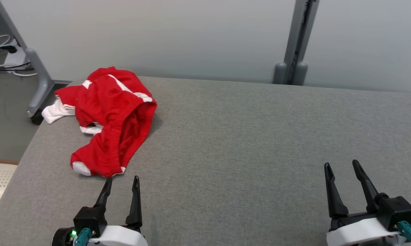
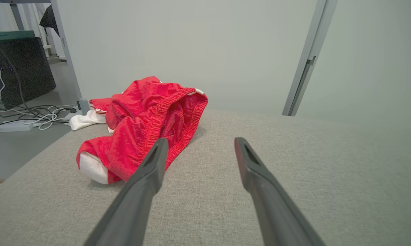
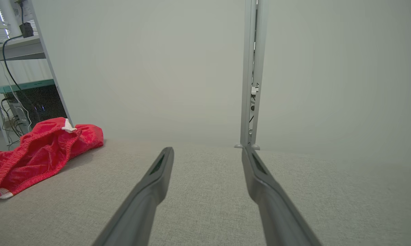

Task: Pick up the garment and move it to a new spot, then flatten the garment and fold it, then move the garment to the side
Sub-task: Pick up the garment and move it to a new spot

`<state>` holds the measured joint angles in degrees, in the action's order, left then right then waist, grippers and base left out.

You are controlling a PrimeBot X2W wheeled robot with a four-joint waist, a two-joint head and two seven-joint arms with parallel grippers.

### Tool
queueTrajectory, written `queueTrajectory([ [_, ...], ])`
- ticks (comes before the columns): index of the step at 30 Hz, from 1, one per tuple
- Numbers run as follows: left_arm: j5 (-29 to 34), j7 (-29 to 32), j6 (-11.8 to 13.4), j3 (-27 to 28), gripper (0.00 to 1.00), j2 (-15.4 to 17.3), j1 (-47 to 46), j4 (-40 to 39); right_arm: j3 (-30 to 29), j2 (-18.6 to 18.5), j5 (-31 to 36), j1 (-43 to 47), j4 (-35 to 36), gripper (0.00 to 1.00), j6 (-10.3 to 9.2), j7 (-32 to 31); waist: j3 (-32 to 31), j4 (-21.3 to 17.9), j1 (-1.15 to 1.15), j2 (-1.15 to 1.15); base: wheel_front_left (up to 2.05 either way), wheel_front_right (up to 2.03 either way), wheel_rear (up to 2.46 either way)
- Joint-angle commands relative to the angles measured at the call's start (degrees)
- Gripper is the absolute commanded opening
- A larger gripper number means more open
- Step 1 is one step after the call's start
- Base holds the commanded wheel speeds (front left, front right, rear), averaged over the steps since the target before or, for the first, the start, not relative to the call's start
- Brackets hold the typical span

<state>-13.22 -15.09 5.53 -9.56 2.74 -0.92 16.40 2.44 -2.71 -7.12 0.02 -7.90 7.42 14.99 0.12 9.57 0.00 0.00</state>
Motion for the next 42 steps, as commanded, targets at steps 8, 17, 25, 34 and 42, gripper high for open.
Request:
queueTrajectory([
  [8,-0.25,-0.11,-0.11,0.44,1.00,0.26,-0.27,0.16,0.61,-0.35,-0.33,-0.30,0.03,1.00,0.12,0.30,0.21,10.87,0.00,0.00,0.00,0.00,0.00],
  [17,-0.32,-0.08,0.11,0.64,1.00,0.24,0.33,0.10,1.26,-0.36,-0.04,-0.48,-0.32,1.00,0.12,0.30,0.31,15.21,0.00,0.00,0.00,0.00,0.00],
  [25,-0.83,-0.08,0.28,0.59,1.00,0.24,0.80,0.21,2.12,-0.37,0.29,-0.65,-0.45,1.00,0.12,0.30,0.51,14.78,0.00,0.00,0.00,0.00,0.00],
  [34,1.13,-0.07,-1.55,-0.52,1.00,1.09,-4.19,1.82,2.20,-0.36,1.24,-1.74,0.54,1.00,0.12,0.29,3.46,11.28,0.00,0.00,0.00,0.00,0.00],
  [42,2.25,3.87,-4.52,-1.75,1.00,3.65,-19.02,7.48,2.01,-0.35,2.92,-4.35,1.61,1.00,0.12,0.29,8.45,6.43,0.00,0.00,0.00,0.00,0.00],
])
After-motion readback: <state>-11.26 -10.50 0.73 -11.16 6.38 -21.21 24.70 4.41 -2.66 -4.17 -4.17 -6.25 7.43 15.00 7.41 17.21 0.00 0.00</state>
